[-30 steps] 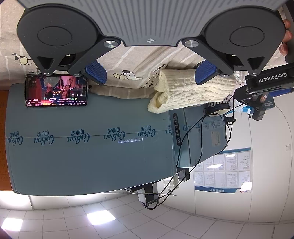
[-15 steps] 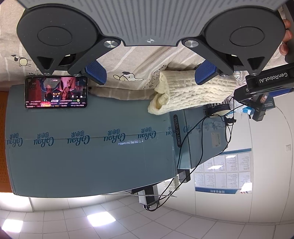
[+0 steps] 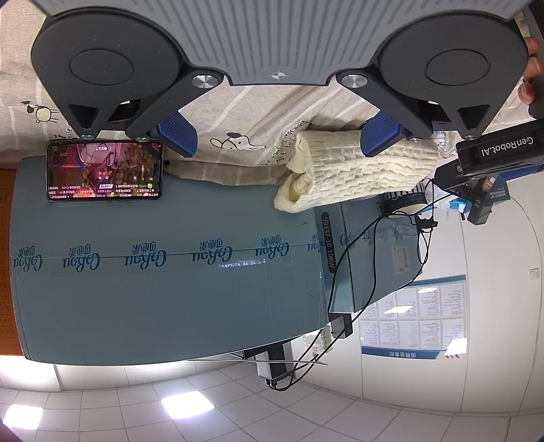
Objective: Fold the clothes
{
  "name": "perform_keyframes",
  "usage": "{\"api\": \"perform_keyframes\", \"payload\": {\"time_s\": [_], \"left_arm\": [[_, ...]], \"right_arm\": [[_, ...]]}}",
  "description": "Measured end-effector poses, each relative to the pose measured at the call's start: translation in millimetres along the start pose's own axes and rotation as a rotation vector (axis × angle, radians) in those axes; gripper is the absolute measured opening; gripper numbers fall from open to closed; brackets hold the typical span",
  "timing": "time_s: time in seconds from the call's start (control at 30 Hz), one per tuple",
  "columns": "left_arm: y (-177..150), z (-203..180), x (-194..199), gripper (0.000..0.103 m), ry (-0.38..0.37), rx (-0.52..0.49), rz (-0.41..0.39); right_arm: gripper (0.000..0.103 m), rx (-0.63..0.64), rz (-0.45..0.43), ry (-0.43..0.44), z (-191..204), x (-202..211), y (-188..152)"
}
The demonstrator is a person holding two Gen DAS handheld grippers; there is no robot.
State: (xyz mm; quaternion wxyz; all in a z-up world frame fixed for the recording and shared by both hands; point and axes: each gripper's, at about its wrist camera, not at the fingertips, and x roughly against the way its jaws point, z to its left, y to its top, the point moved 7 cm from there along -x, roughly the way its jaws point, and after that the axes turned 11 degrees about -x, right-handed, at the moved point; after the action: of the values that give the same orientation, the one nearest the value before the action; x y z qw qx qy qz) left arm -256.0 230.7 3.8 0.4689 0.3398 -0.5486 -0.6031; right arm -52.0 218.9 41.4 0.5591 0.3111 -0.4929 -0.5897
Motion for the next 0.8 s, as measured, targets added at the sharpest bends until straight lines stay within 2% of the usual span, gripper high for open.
{"api": "perform_keyframes", "payload": {"time_s": [0.8], "left_arm": [[0.9,1.2,0.0,0.103,0.000,0.002,-0.006]], "right_arm": [[0.103,0.003,0.000,0.001,0.9,-0.3,0.2]]}}
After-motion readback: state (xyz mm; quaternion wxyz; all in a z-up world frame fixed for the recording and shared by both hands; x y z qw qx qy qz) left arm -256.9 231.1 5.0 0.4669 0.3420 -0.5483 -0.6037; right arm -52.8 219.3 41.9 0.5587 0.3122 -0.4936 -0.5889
